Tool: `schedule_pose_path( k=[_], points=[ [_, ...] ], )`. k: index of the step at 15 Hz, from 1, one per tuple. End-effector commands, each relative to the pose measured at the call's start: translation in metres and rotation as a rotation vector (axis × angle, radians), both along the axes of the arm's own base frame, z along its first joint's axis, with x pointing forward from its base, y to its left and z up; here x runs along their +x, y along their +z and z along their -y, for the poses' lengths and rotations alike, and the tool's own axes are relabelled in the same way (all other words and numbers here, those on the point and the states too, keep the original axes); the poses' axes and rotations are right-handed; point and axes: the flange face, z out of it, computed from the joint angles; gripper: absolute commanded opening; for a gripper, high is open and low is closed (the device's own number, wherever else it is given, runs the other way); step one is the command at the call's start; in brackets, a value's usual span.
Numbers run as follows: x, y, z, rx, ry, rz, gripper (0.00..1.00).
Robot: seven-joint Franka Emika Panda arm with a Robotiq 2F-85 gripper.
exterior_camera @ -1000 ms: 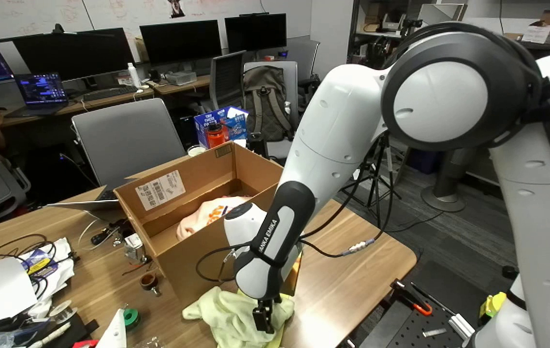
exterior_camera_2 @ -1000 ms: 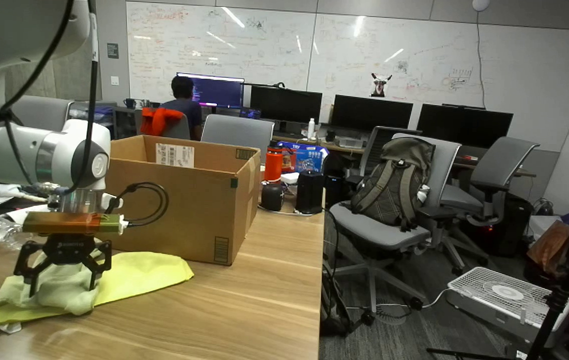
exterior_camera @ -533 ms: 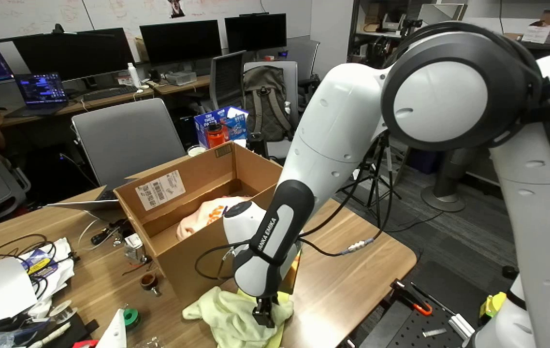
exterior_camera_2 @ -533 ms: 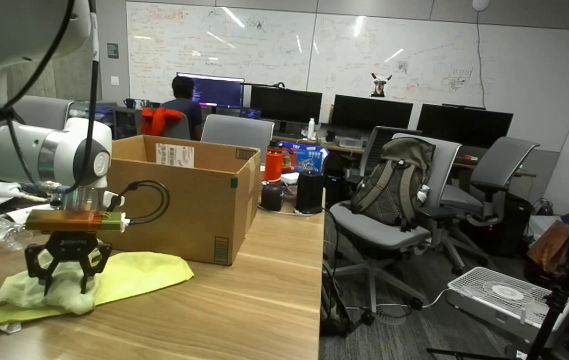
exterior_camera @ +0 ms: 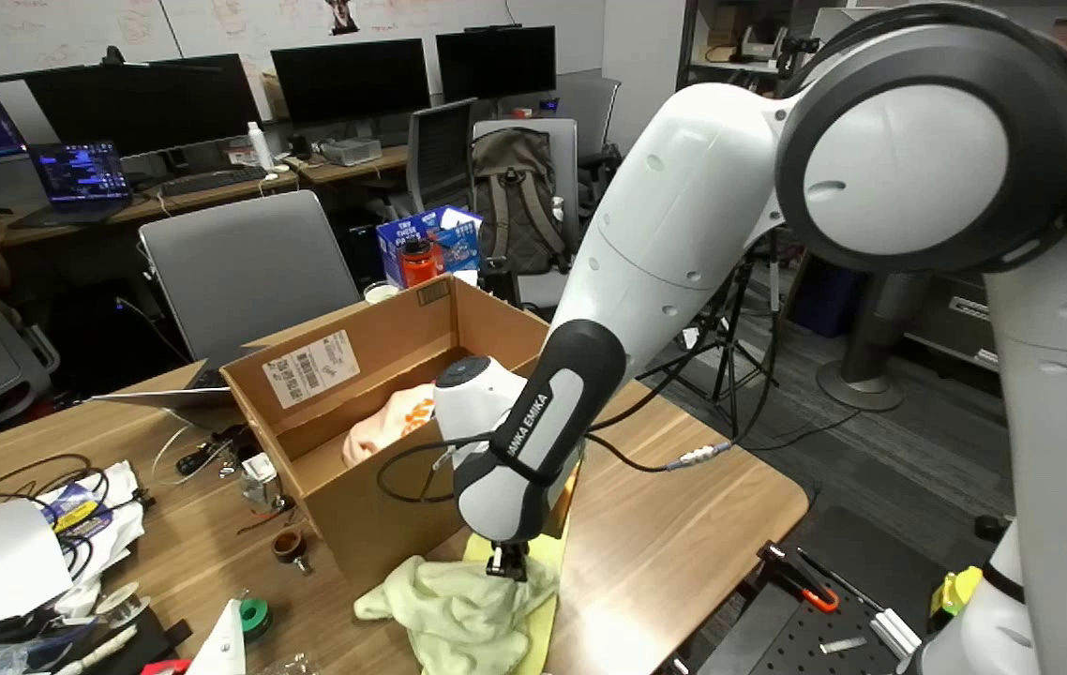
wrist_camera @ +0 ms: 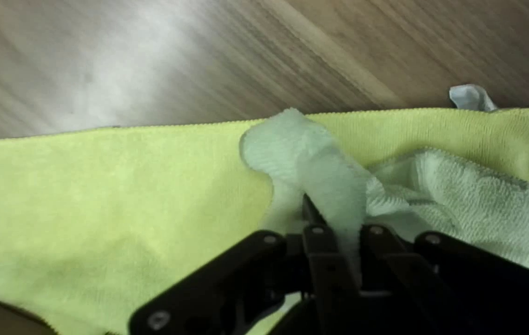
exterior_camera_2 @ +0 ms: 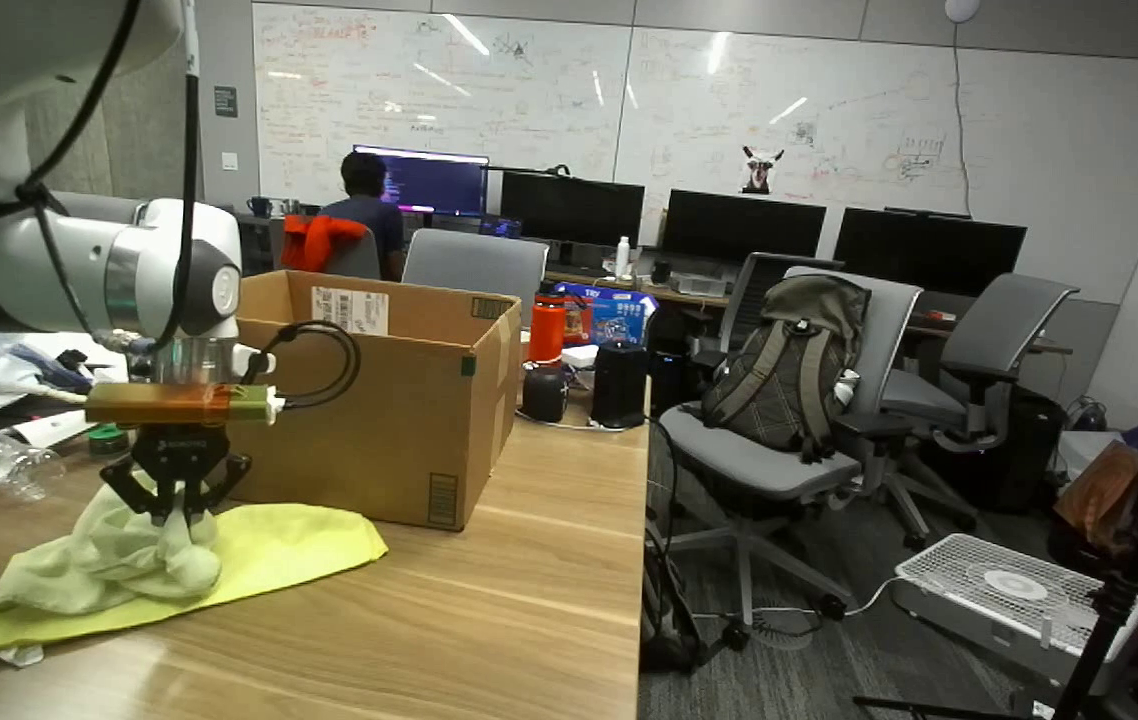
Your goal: Put the peach and pink shirt and the green towel in the box respectively
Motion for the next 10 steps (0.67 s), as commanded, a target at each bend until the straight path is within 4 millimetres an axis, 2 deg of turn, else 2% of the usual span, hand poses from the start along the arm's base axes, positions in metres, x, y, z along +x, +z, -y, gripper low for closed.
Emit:
schedule_pose_path(
  k=[1, 10],
  points=[
    [0.004, 0.038, 0.007, -0.023, -0.042, 0.084, 0.02],
    [0.008, 0.108, 0.007, -0.046, -0.118, 0.235, 0.02]
  ],
)
